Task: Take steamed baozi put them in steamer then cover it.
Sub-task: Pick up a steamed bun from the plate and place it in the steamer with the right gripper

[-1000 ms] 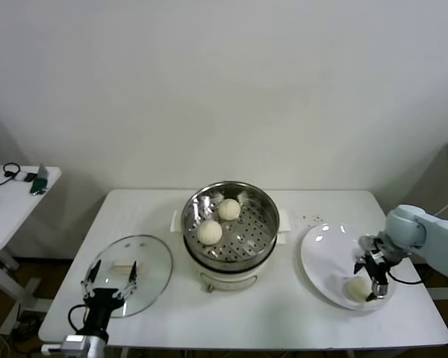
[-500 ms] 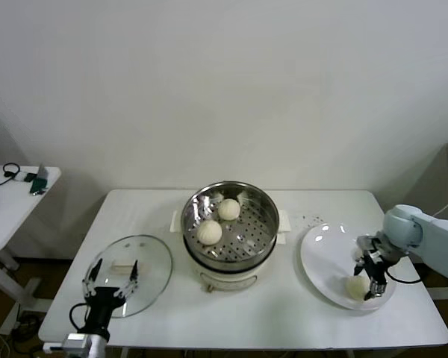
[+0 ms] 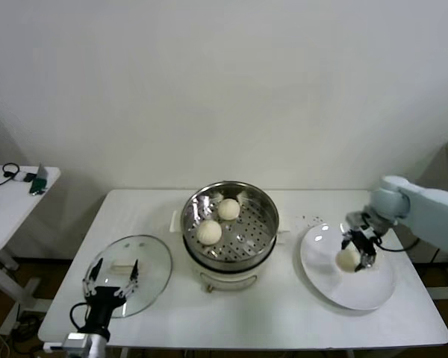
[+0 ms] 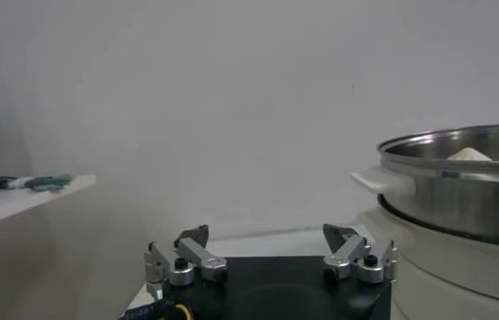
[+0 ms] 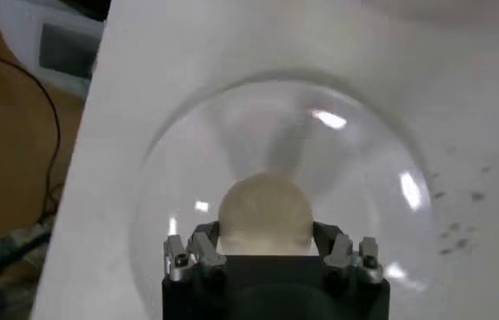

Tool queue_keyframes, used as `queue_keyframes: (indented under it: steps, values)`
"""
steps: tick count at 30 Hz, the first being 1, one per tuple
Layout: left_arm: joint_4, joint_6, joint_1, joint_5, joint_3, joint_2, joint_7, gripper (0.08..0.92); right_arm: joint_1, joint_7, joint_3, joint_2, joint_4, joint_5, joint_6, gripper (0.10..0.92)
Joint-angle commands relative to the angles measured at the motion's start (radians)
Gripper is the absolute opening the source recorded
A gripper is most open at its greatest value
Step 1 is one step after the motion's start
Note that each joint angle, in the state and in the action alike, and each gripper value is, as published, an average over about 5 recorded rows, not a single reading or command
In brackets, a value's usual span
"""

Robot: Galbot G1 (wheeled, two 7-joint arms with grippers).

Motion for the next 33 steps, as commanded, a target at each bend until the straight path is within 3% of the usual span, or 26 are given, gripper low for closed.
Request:
queue_keyframes:
  steps: [1, 8, 19, 33]
  values:
    - [-0.001, -0.002, 0.003, -0.004, -0.002, 0.002, 0.000, 0.823, 0.419, -0.016, -0.205, 0.252, 0.013, 0.052, 0.232, 0.704]
    - [0.001, -0.006, 0.008, -0.011, -0.004, 0.005, 0.000, 0.823, 0.486, -0.027, -0.157, 0.406, 0.033, 0.058, 0.336, 0.704]
    - [0.000, -0.007, 0.021, -0.024, -0.004, 0.011, 0.000, 0.823, 0.324, -0.032, -0.059, 0.599, 0.053, 0.014, 0.340, 0.704]
    - [0.000, -0.007, 0.039, -0.043, -0.012, 0.032, 0.005, 0.823, 0.161, -0.044, -0.095, 0.723, -0.004, -0.026, 0.371, 0.706]
